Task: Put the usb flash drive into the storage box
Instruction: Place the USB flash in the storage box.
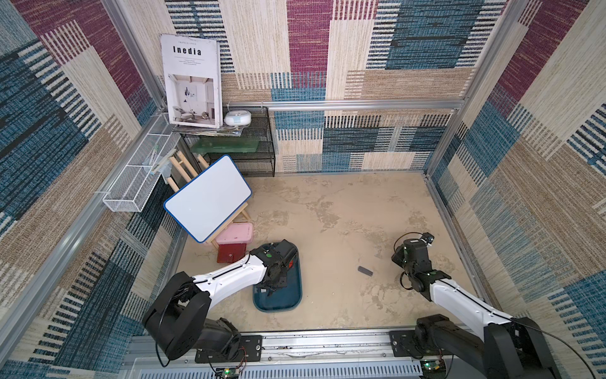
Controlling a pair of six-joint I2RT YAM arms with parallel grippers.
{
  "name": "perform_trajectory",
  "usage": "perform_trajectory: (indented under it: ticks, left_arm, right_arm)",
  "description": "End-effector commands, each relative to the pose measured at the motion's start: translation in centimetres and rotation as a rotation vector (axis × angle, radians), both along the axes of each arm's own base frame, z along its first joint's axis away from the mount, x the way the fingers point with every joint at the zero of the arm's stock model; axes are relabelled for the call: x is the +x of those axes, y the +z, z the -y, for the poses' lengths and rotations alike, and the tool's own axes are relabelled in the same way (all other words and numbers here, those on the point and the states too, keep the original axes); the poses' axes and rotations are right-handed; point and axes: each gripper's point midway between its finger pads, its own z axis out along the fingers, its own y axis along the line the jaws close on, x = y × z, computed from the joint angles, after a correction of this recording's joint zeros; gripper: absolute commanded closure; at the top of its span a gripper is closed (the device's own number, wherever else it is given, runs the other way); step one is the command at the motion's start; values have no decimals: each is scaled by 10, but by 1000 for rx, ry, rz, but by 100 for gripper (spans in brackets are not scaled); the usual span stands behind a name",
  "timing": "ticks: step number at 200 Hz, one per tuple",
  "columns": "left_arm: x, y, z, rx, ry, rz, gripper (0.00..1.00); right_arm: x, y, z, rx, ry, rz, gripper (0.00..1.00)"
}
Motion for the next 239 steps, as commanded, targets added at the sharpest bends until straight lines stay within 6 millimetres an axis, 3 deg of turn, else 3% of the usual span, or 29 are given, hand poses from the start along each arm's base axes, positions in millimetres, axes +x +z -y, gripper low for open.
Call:
perform_trajectory:
  ticks: [1,24,51,83,102,132,159,239]
  left_arm:
    - [-1,5,-2,2,1,-2,62]
    - [1,30,1,-23,-11,28,59]
    - [1,79,4,-80,-54,87,58]
    - [-11,142,1,-176,-130,208,56]
    - [-20,164,2,-230,-220,275,52]
    - [-27,165,2,-271,-255,313,50]
    - [-29,167,8,-314,-275,332,50]
    - [-30,172,3,-319,-256,369,49]
  right_arm:
    - [2,2,-1,4,1,11,48]
    - [4,3,-5,11,26,11,47]
    - [8,4,-20,28,122,-2,45]
    - [14,16,-77,72,432,-47,47]
    - [8,20,-111,0,568,-145,46]
    - [-14,-7,-140,15,693,-328,46]
    - [-35,-25,-154,10,741,-413,45]
    - [-66,-42,-160,46,815,-487,42]
